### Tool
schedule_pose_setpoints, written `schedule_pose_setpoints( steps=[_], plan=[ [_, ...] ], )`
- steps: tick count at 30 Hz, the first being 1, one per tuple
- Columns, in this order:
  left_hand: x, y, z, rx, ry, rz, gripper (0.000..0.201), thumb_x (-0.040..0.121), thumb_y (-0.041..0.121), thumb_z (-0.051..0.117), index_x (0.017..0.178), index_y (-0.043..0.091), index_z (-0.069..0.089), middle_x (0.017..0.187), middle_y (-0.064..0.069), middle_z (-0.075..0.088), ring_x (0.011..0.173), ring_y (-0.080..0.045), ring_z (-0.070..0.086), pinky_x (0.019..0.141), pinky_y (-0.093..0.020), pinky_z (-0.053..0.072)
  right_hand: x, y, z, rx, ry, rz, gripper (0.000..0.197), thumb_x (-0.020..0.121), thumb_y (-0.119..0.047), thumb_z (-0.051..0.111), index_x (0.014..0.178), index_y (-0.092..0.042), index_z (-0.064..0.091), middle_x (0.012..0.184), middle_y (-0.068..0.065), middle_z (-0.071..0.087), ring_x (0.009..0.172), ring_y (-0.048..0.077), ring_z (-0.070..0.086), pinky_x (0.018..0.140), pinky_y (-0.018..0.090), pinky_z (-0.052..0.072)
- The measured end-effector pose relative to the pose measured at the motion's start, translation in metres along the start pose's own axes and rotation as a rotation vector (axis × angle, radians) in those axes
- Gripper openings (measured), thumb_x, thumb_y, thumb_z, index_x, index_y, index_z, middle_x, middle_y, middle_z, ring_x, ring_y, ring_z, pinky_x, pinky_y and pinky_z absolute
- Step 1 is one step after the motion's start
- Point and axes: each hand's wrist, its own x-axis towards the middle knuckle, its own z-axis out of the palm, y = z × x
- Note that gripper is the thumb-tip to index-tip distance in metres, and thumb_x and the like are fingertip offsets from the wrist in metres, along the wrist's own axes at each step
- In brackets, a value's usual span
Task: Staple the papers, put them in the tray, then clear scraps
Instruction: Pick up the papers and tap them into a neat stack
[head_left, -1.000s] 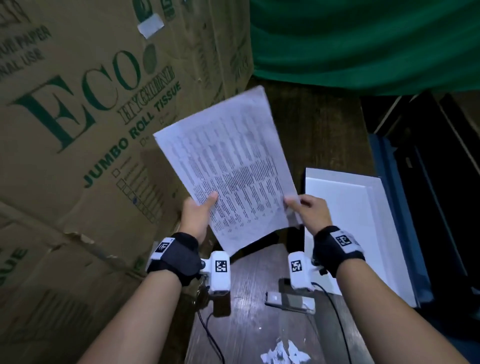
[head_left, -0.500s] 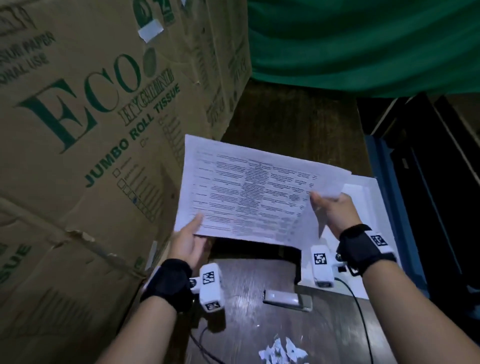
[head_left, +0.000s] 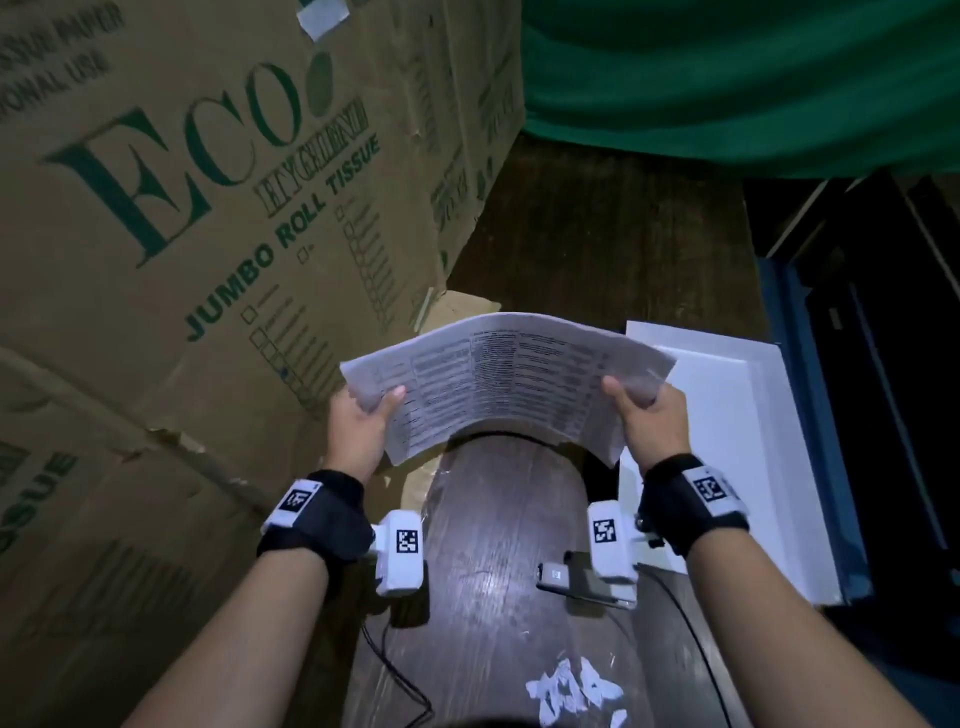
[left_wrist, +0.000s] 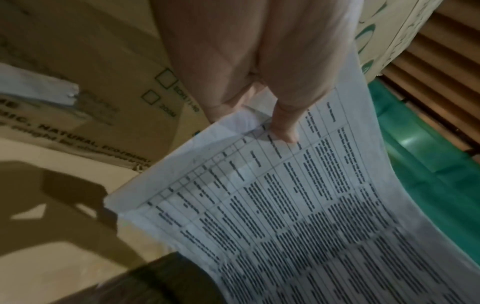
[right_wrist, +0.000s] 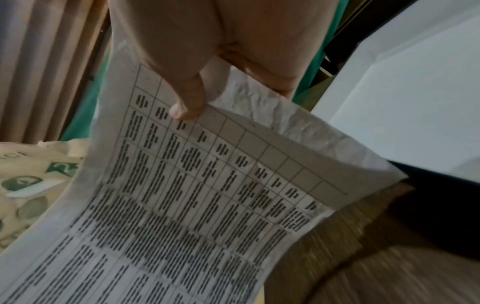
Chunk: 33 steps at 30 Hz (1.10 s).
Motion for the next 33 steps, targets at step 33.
schedule_pose_setpoints(
  steps=[33],
  plan=[
    [-0.014,0.08,0.019,0.474,-0.004,0.464,0.078,0.078,0.033,0.074,0.142,0.033,0.03,0.149,0.0,0.035,0.138,-0.016,0.03,0.114,-0.037,0.023,0.009,-0.136,0.017,-0.95,-0.262,-0.519,0.025,0.08,-0.002,0.056,0.066,-0.021,0.059,0.075,0.0,0.065,0.081,0.025,0.062,0.076,0.04,0.049]
  ],
)
